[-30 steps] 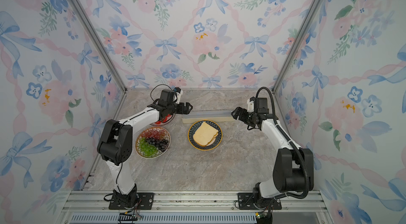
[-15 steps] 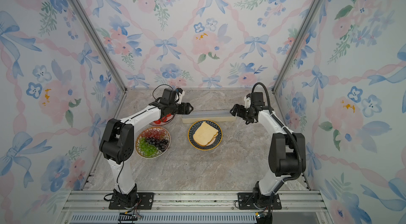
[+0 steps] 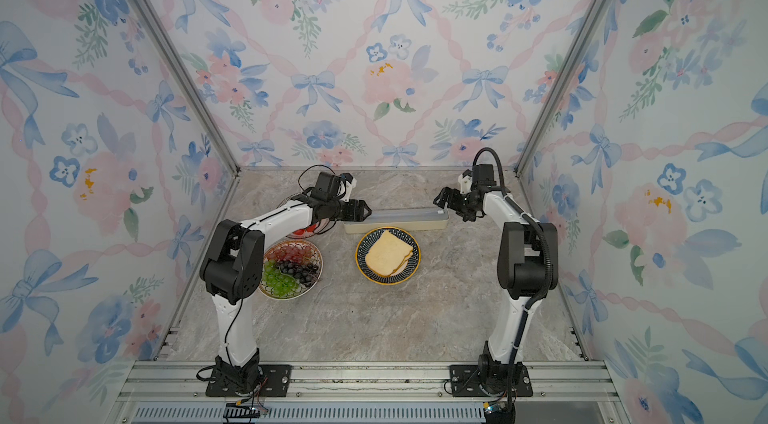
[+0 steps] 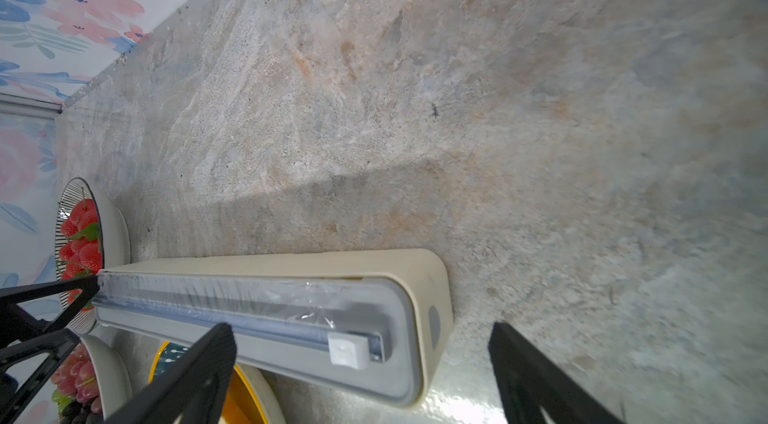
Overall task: Wrap the plate with plastic wrap
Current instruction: Pull the plastic wrap from the plastic wrap cutting box.
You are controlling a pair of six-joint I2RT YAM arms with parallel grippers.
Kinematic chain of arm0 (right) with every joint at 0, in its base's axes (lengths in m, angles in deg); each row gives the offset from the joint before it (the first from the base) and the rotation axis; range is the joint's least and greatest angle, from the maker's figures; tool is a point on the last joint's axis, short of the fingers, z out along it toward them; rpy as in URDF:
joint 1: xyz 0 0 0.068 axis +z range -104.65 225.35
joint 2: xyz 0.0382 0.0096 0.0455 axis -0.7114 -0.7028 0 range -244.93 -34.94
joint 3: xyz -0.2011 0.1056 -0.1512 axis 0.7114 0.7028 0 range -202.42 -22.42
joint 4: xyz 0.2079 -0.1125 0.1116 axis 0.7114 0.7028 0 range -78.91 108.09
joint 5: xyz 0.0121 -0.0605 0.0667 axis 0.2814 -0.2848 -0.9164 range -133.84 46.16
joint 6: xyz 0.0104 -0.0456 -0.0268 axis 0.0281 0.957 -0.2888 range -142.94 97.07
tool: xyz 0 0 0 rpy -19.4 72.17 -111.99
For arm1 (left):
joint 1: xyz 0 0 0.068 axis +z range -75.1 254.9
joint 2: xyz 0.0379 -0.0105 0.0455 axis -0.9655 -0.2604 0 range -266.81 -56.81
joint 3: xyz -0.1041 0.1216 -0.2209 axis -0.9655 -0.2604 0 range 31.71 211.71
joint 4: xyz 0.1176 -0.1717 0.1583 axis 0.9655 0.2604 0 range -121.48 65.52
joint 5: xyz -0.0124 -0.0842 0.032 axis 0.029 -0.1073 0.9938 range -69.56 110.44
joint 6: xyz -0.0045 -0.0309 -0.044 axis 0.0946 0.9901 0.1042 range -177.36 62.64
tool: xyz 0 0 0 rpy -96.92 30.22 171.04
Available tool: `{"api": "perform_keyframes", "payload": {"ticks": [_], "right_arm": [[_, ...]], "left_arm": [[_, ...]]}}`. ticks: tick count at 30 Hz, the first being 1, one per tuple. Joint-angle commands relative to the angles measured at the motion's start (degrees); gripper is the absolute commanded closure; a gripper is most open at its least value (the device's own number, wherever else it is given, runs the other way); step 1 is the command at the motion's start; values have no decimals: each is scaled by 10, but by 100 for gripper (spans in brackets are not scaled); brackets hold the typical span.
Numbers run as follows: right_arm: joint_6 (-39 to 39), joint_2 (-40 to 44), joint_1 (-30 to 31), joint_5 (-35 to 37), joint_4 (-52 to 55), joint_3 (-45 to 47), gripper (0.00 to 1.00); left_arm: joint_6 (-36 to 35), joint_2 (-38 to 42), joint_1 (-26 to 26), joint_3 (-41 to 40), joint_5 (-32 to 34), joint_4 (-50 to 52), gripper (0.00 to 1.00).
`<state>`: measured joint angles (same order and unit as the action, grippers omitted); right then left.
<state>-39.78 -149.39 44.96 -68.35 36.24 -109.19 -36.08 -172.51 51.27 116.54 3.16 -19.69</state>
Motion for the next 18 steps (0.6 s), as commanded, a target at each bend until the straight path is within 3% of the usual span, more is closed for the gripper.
{"api": "perform_keyframes", "payload": {"ticks": [1, 18], "right_arm": [[17, -25, -1, -15, 32, -26, 3], [43, -66, 28, -88, 59, -55, 3]], "left_arm": [[5, -26, -9, 14, -17, 11, 21], [2, -83, -38, 71, -100, 12, 24]]}}
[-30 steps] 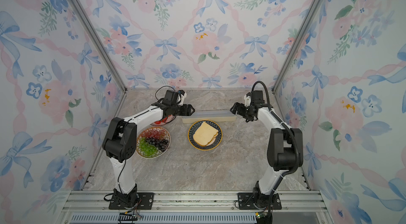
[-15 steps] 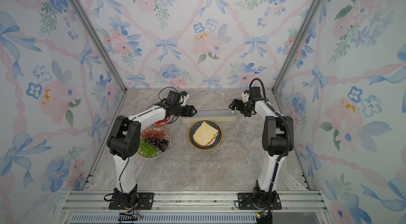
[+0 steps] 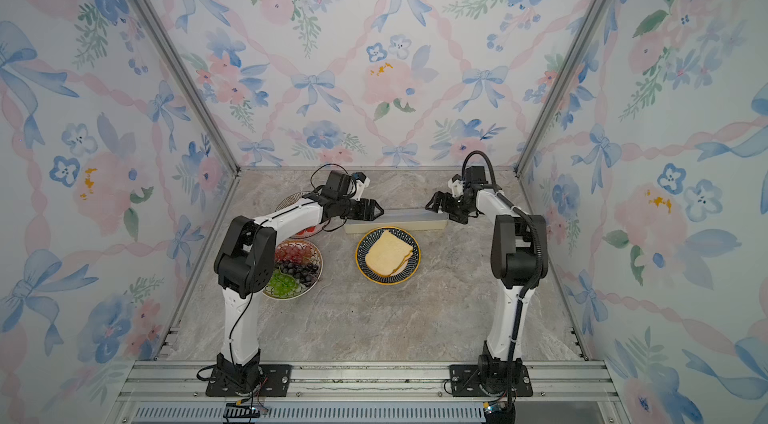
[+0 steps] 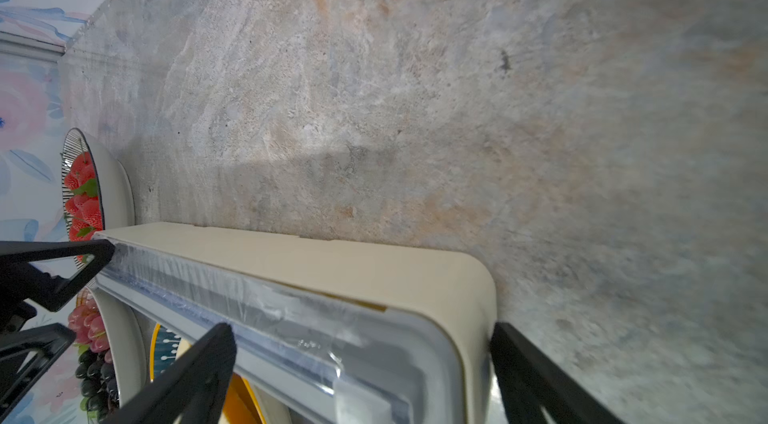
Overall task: Wrap the plate with plastic wrap
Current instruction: Pull the plastic wrap from the plastic wrap cutting box.
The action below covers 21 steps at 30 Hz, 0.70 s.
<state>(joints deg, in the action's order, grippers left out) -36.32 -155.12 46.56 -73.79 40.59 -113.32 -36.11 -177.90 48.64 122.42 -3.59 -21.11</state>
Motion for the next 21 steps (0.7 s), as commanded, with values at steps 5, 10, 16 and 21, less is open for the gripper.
{"api": "perform_keyframes", "payload": {"ticks": [5, 10, 16, 21], "right_arm": [[-19, 3, 18, -53, -16, 11, 3], [-32, 18, 27, -59, -39, 36, 3], [-48, 38, 31, -63, -71, 66, 3], [-37, 69, 26, -42, -84, 79, 3]], "left_arm": [[4, -56, -25, 50, -57, 25, 25], [9, -82, -35, 93, -85, 25, 26], [1, -91, -38, 136, -81, 25, 27], [-48, -21, -18, 137, -25, 25, 26]]}}
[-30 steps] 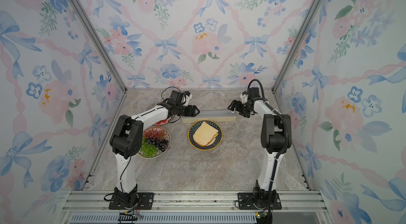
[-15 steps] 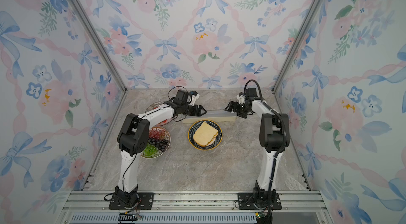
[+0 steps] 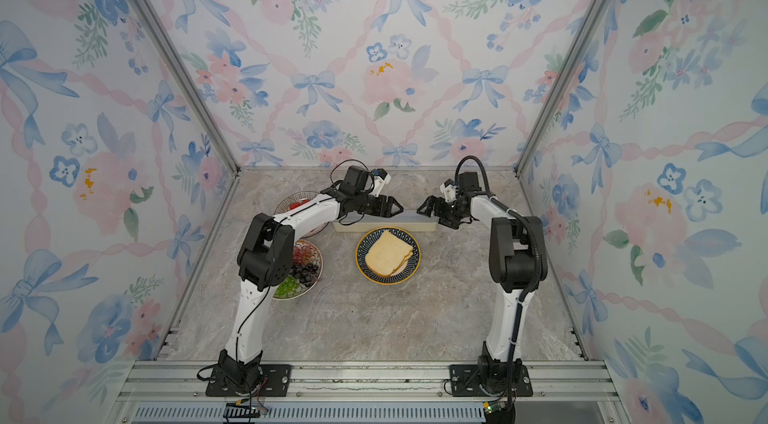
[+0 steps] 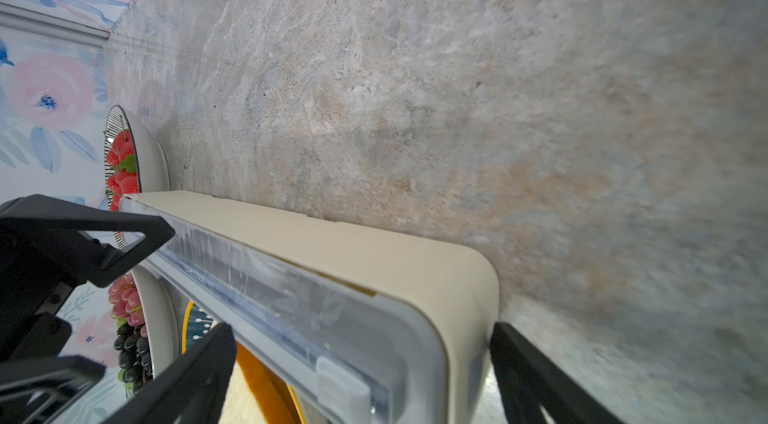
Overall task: Wrap the plate with plastic wrap
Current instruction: Pull the plastic wrap from the plastic wrap cutting box.
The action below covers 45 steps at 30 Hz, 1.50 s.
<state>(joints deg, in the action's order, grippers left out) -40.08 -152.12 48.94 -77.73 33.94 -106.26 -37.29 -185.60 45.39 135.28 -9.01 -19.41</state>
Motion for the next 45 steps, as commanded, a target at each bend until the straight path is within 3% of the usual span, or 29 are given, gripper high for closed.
{"api": "perform_keyframes", "payload": {"ticks": [1, 5, 10, 18, 24, 37, 45], "right_arm": [[4, 47, 1, 4, -20, 10, 3], [24, 80, -17, 36, -20, 16, 3], [111, 111, -26, 67, 14, 14, 3], [241, 117, -12, 69, 64, -8, 3], [259, 112, -4, 69, 84, -13, 3], [265, 101, 2, 78, 100, -20, 3], [291, 82, 11, 77, 130, -49, 3]], "left_arm": [[-48, 72, 20, 3, 41, 8, 26], [-128, 145, 57, -55, 88, 9, 26], [-236, 193, 118, -130, 68, 10, 28], [-395, 133, 142, -126, -12, 35, 28], [-427, 57, 140, -75, -61, 58, 33], [-439, -13, 125, -21, -58, 73, 38], [-453, -27, 121, -23, -89, 89, 51]]}}
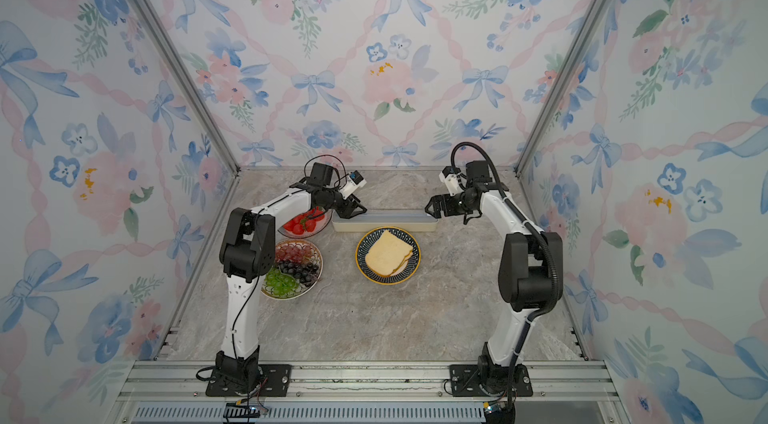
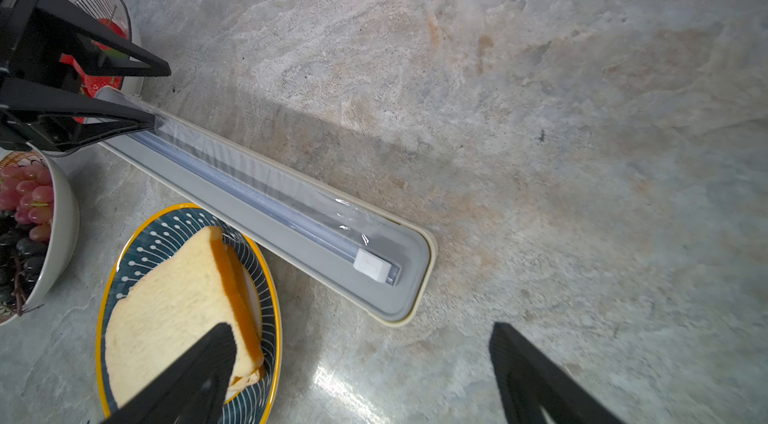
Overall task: Wrap the plate with plastic wrap
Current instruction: Pull the plastic wrap from the plastic wrap cutting box.
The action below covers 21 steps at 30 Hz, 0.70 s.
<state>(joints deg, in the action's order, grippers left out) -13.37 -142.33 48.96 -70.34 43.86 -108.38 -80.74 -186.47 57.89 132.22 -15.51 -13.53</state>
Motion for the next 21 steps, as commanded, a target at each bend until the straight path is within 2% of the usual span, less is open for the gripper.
{"api": "perform_keyframes", "payload": {"ticks": [1, 5, 9, 12, 15, 21], "right_arm": [[28, -20, 12, 4, 37, -33, 3], [43, -32, 22, 5, 51, -54, 3], [79, -43, 42, 6, 66, -77, 2], [120, -54, 63, 13, 75, -102, 0], [181, -75, 87, 20, 82, -135, 6], [264, -133, 137, 21, 62, -200, 7]], "left_arm": [[-19, -20, -4, 7, -28, 31, 54], [-27, -26, -4, 9, -39, 48, 74], [-47, -20, 0, 8, -69, 56, 100], [-54, -9, 3, 15, -91, 56, 100], [-56, 3, 6, 26, -106, 56, 100], [-53, 20, 15, 42, -132, 55, 100]]}}
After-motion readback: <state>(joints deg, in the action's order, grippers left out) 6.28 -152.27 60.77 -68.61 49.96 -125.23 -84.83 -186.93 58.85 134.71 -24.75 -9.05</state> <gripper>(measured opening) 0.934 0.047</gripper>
